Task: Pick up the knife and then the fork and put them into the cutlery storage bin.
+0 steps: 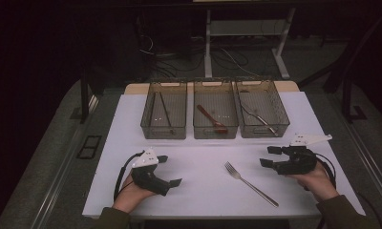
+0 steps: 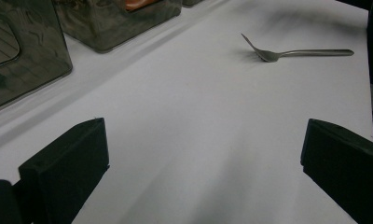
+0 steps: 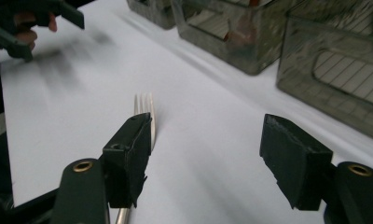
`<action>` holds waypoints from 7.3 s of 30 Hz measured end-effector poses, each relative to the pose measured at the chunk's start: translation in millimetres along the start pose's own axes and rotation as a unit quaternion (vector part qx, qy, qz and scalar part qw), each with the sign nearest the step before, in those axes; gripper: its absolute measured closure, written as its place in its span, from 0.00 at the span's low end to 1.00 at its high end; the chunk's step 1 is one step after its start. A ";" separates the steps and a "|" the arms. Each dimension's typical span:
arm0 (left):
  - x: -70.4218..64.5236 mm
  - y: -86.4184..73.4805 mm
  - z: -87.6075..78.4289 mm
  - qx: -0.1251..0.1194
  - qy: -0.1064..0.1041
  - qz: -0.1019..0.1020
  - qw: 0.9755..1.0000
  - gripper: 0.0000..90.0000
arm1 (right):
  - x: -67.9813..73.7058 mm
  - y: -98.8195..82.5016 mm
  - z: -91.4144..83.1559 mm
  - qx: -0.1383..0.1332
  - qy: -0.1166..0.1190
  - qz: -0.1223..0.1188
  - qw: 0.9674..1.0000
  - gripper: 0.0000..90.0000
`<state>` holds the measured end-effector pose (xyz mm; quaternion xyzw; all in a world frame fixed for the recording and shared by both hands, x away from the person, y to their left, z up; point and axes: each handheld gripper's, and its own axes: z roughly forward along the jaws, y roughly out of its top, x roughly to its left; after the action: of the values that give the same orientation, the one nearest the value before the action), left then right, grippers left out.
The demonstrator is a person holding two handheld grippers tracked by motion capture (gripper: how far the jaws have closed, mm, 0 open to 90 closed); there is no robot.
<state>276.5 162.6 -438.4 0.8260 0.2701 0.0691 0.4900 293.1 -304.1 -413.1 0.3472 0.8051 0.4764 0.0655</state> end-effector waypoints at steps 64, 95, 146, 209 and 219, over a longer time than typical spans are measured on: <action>-0.6 -0.6 2.4 0.008 -0.001 0.002 1.000 0.00 | 69.2 25.8 83.3 0.372 -0.030 -0.096 0.923 0.88; 0.2 -0.7 2.5 0.007 -0.002 0.002 1.000 0.00 | 49.4 38.0 65.6 0.328 -0.019 -0.078 0.941 0.94; -1.4 -0.2 4.0 0.005 -0.004 0.004 1.000 0.00 | 1.5 53.9 -2.5 0.005 -0.043 -0.003 0.999 0.94; -0.9 0.3 4.3 0.002 -0.005 0.001 1.000 0.00 | -110.5 139.1 15.3 -0.012 -0.196 0.032 0.980 0.94; -0.8 0.4 4.0 0.001 -0.005 0.001 1.000 0.00 | -124.9 129.6 32.9 0.035 -0.208 0.032 0.977 0.94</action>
<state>277.4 158.9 -440.0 0.8272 0.2664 0.0650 0.4904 465.5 -318.5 -353.6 0.4667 0.7785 0.3668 0.2037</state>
